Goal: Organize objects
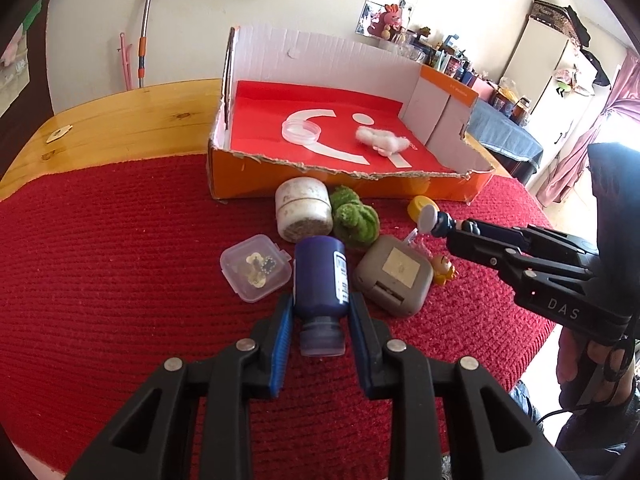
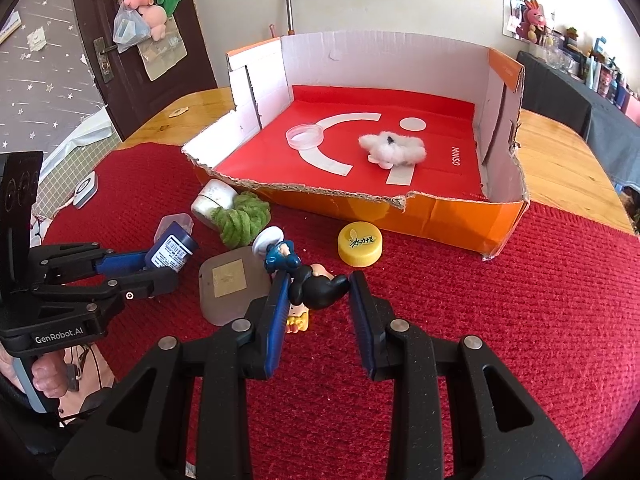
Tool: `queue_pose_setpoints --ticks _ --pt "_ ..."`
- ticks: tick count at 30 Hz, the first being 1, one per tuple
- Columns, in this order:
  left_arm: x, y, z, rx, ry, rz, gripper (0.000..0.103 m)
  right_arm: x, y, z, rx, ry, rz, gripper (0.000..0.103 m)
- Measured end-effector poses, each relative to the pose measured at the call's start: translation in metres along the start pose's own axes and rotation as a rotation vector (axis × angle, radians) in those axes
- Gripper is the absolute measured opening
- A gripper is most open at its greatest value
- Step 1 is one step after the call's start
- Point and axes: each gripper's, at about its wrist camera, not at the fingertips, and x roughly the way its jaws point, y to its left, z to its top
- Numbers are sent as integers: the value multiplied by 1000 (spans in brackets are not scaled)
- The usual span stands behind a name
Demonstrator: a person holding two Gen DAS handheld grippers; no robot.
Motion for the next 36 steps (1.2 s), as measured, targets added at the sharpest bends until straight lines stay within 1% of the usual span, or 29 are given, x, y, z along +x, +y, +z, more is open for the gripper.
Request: queue_pose_setpoints --ticks 15,28,31,36 --pt "-8 -7 16 15 -49 -19 29 -5 -5 4 12 -19 -5 28" --pt "-15 -15 50 58 -106 -19 29 -19 -4 19 -6 -61 -19 28" --pt "-14 -14 60 56 -109 -24 29 -21 -5 25 -13 -66 -13 28" --pt "-8 -14 75 65 -99 -31 29 -24 -6 39 -43 -73 -30 29"
